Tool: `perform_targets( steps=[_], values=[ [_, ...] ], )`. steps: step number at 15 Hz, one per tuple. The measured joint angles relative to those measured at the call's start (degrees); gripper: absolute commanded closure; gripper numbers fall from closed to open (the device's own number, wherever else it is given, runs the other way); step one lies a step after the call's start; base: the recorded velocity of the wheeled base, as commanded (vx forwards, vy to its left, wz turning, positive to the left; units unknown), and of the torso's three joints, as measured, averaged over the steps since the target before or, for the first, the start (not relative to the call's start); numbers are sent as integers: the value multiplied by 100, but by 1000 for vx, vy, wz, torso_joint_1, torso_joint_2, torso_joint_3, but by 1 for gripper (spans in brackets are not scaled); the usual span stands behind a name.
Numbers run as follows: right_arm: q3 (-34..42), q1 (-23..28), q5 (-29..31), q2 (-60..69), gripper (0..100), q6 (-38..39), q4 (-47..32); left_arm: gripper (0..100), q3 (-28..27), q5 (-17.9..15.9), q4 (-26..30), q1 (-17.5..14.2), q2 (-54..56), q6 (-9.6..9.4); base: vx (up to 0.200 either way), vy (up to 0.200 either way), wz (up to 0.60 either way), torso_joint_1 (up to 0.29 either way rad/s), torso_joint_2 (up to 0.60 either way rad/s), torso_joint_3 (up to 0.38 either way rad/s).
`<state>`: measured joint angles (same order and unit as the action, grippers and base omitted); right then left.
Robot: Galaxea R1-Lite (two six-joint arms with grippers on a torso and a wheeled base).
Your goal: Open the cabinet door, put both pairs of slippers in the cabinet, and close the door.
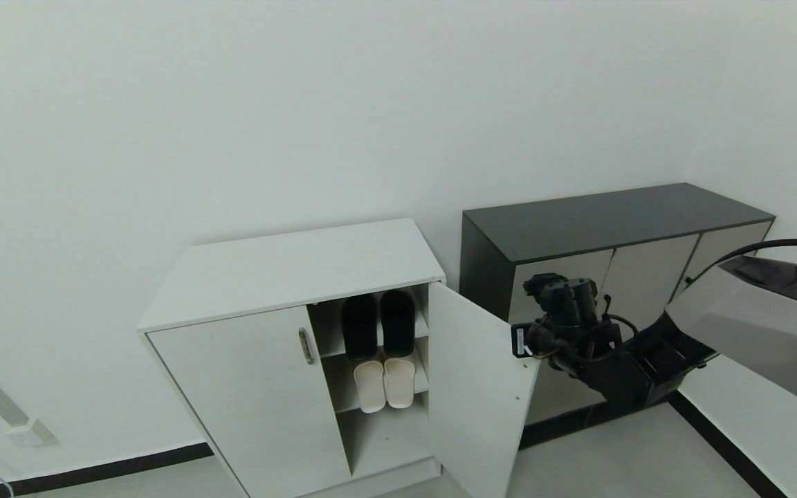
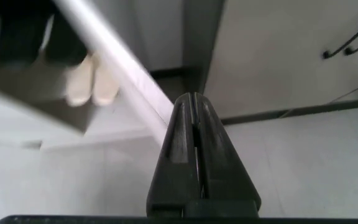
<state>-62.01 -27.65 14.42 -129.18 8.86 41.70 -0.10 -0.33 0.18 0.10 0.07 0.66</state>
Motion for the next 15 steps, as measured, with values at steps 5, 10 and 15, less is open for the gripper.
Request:
perform_targets(
  steps=[5,10,15],
  values=[
    [1062,-438,-143,636,100,-200,723,100,0,0,-2,0,0,0,0,0,0,0,0,0],
    [1532,-645,-230,1008,100,-334,942,100,0,0,0,0,0,2,0,0,120,0,0,0],
    [1759,-953,-249,1170,100,-378,1068,100,0,0,0,4,0,2,0,0,600,0,3,4]
  ],
)
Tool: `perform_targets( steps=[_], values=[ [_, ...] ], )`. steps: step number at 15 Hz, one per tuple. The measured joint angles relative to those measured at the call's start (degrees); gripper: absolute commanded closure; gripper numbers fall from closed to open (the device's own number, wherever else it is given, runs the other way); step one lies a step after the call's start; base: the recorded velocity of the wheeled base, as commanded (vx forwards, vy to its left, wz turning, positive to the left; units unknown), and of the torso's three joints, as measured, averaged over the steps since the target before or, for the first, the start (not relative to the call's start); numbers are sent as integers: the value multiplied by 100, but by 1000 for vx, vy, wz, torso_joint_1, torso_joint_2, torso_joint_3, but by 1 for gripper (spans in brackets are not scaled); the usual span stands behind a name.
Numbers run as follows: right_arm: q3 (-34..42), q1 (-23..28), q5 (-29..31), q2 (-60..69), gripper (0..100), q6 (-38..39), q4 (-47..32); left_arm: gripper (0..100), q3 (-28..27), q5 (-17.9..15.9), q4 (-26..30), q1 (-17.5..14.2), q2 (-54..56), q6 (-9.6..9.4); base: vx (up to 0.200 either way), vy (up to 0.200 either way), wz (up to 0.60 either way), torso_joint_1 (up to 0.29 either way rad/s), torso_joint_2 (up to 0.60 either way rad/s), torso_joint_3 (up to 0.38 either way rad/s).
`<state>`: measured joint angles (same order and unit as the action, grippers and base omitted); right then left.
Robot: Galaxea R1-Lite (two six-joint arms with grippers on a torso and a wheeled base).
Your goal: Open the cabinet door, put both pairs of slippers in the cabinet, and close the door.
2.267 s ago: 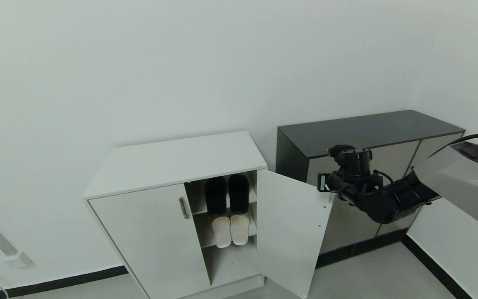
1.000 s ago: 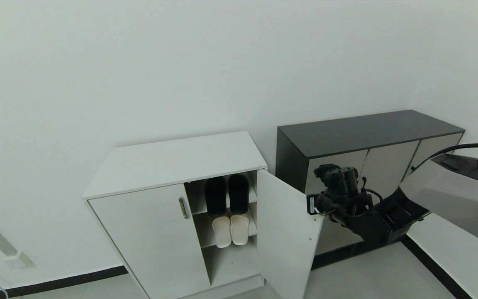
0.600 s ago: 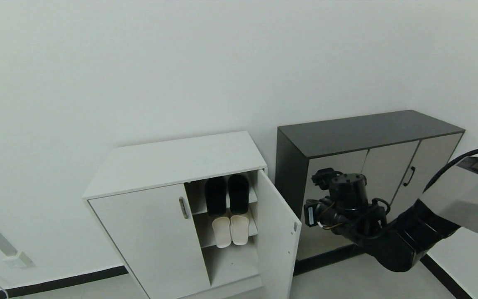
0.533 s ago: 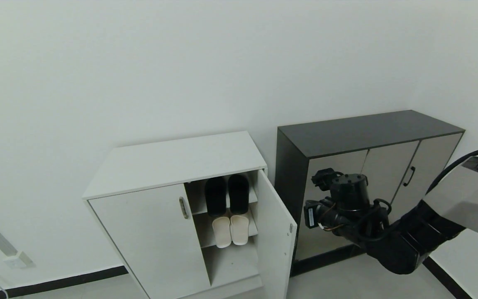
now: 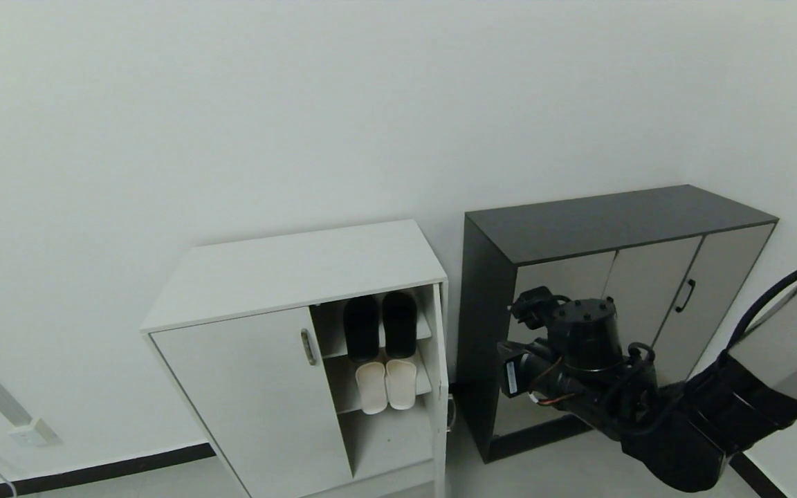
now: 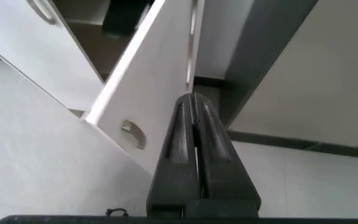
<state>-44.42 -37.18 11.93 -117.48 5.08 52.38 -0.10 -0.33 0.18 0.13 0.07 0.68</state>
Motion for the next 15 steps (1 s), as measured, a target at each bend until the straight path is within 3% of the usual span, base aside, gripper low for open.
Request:
perform_targets(
  steps=[2,7,12,15],
  values=[
    [110,-27,-241,26,100,0,52,100,0,4,4,0,0,-2,0,0,600,10,10,-2],
    [368,-9,-294,1,100,-400,512,100,0,6,-2,-6,0,0,0,0,0,0,0,0],
    [608,88,486,-41,100,-1122,695,100,0,6,-2,-2,0,0,0,0,0,0,0,0],
    [759,268,558,-73,100,-1447,685,100,0,6,-2,-4,0,0,0,0,0,0,0,0]
  ],
)
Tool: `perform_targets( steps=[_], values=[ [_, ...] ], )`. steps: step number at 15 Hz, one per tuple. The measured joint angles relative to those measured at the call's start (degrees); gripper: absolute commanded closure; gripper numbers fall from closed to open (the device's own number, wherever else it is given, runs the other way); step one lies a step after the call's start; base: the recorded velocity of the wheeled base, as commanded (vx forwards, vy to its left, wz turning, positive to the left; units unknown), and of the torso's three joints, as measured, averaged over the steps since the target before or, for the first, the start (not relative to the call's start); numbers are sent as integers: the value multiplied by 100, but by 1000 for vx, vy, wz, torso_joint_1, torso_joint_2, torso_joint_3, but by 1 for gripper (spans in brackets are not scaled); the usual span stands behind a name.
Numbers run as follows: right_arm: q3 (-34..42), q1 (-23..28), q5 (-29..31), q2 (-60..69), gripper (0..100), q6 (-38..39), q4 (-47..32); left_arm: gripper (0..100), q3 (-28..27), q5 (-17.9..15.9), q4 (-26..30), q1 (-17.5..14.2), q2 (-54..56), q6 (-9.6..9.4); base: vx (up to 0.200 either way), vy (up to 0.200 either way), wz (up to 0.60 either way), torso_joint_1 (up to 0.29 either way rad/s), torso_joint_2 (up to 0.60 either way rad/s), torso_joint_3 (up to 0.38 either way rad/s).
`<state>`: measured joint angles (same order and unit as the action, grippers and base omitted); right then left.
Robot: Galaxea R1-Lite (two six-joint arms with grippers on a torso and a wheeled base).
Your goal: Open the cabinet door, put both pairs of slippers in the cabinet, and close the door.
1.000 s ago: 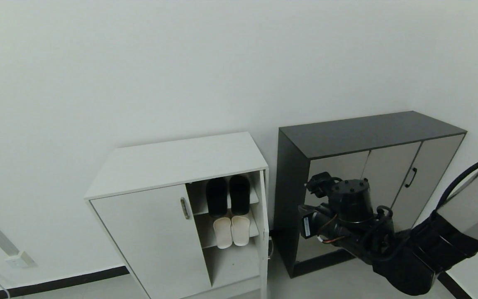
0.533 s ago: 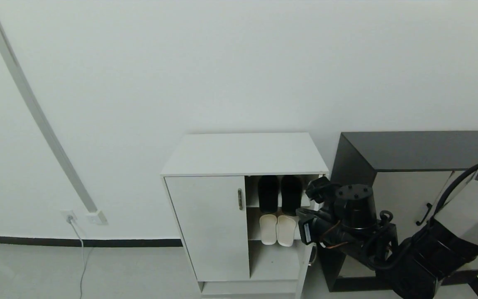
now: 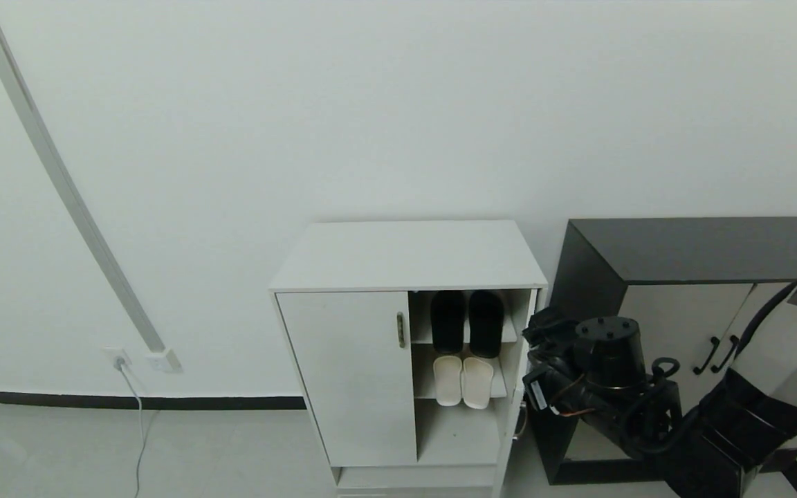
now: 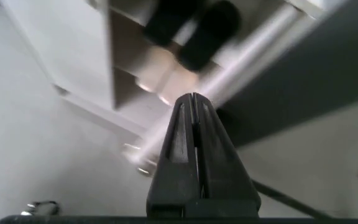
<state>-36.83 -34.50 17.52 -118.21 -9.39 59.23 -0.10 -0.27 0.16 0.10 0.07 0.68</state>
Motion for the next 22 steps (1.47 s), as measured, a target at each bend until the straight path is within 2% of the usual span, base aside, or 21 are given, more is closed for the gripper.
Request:
perform_targets(
  steps=[7,10,13,19,22],
  values=[
    [-71,73,-30,-591,100,-60,18,100,0,2,2,0,0,0,0,0,0,0,0,0],
    [-401,-113,-266,-836,100,731,282,100,0,0,0,1,0,0,0,0,0,0,0,0],
    [-438,-172,-688,-900,100,1050,739,100,0,0,2,0,0,-2,0,0,0,0,0,0],
    [555,-169,-1937,-918,100,1159,2247,100,0,-5,2,0,0,-17,0,0,0,0,0,0],
    [880,-199,-2097,-983,100,1135,2647,100,0,-5,2,-2,0,-20,200,0,0,2,-1,1]
  ],
)
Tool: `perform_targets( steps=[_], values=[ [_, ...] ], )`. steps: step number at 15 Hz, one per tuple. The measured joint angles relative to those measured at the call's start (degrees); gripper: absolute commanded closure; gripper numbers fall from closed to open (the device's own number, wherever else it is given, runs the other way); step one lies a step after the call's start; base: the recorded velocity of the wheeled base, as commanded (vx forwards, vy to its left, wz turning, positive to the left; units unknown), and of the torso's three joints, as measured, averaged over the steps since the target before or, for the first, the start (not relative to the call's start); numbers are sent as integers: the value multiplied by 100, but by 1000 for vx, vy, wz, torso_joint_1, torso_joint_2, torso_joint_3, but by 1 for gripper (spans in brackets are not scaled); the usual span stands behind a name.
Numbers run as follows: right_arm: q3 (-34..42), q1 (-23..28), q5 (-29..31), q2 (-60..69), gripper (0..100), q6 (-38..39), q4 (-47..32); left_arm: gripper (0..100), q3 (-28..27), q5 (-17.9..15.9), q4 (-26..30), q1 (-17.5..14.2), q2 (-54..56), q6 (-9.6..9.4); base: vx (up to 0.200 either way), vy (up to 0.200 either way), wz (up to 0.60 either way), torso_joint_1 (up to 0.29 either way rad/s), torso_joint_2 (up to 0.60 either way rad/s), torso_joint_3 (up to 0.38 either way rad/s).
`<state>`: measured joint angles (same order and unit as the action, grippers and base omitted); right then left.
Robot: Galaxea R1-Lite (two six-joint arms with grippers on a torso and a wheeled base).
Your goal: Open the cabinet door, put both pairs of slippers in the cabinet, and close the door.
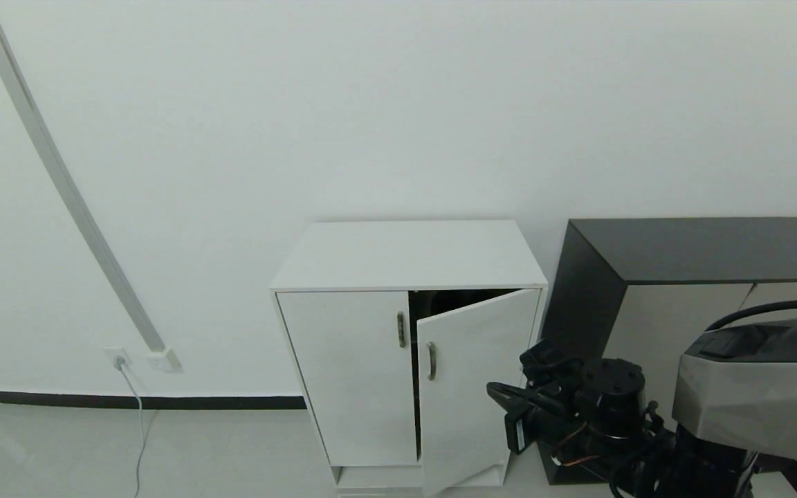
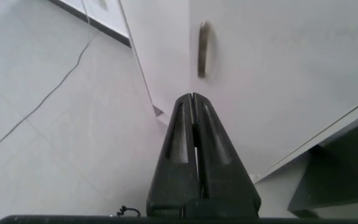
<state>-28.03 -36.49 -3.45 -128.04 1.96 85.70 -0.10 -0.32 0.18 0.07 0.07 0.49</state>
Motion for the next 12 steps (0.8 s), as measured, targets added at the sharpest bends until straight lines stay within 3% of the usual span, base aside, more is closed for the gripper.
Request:
perform_targets(
  steps=[6,12],
  values=[
    [77,-41,1,-95,100,-20,88,100,0,-1,0,4,0,2,200,0,0,-2,-1,6],
    [-345,-77,23,-355,100,0,101,100,2,-4,0,0,0,2,0,0,0,0,0,0]
  ],
)
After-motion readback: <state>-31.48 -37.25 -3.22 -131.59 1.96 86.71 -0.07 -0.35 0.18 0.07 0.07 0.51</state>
